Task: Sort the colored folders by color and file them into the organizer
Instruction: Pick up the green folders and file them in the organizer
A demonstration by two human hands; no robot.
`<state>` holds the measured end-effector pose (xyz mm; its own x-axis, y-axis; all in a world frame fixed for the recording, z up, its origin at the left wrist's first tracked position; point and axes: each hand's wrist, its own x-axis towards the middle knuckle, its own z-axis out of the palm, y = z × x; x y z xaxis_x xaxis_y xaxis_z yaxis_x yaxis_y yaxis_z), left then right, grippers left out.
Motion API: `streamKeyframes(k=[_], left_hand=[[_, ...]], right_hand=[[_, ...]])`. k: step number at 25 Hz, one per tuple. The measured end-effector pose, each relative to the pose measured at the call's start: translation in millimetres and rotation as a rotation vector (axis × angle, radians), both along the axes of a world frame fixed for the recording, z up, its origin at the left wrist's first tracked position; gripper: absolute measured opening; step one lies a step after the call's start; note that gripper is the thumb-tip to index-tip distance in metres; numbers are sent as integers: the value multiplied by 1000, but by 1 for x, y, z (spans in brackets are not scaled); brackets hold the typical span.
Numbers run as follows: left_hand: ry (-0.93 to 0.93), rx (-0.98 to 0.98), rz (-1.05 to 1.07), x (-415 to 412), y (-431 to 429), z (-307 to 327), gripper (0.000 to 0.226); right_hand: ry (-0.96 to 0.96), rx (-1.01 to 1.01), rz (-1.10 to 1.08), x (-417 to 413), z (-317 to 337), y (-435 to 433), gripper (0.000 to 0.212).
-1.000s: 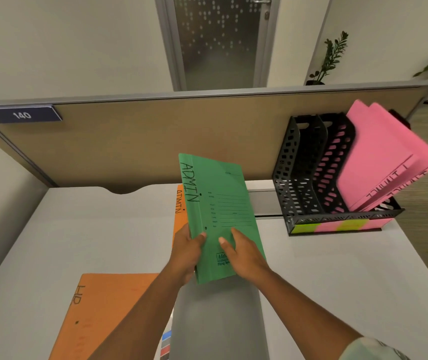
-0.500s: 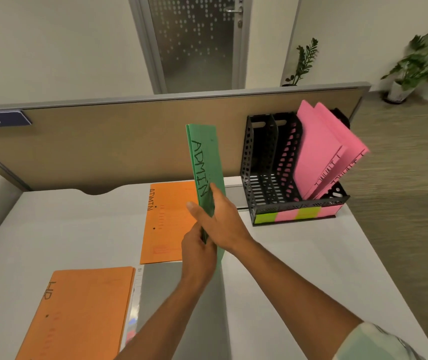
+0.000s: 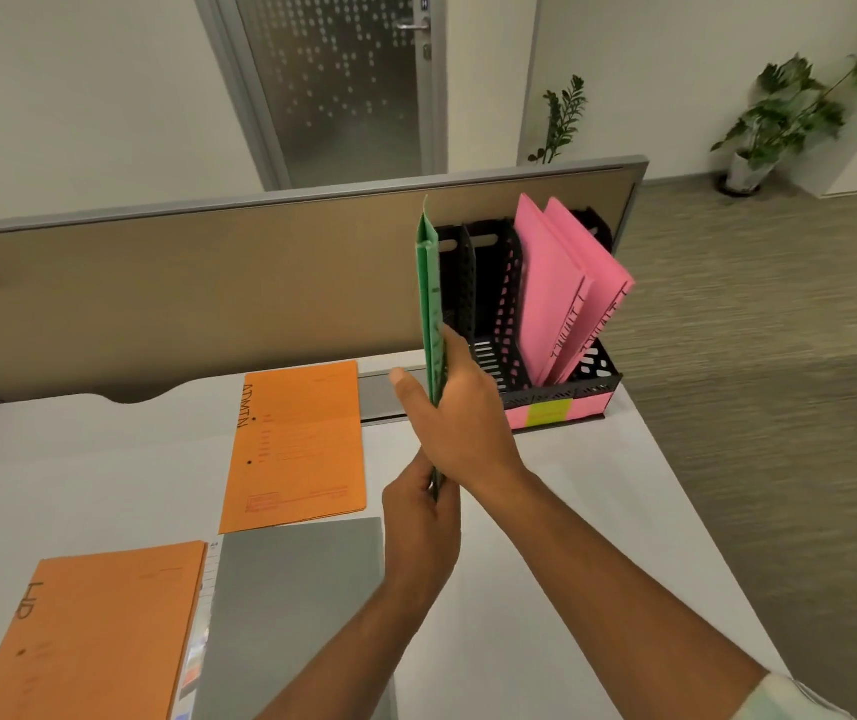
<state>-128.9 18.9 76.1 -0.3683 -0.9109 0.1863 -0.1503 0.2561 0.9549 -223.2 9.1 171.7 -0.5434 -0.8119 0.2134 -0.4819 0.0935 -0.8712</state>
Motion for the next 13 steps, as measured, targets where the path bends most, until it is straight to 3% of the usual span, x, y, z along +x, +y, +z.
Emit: streamKeyframes(k=[4,7,10,13], left_hand=[[-134,-21,2,-19,41,-8,32],[-193,-65,4,-33,72,-11,8],[-233,-60,-74,-44,102,-18,18],[-268,-111,-184,-52,117,-26,33]], right_hand=[[-13,-77,-75,-27,12,36,44],[19,-103,-106,-37,20,70,43],[54,-103,-157,-50,24,105,47],[65,-74,-247,-70,27,130,37]])
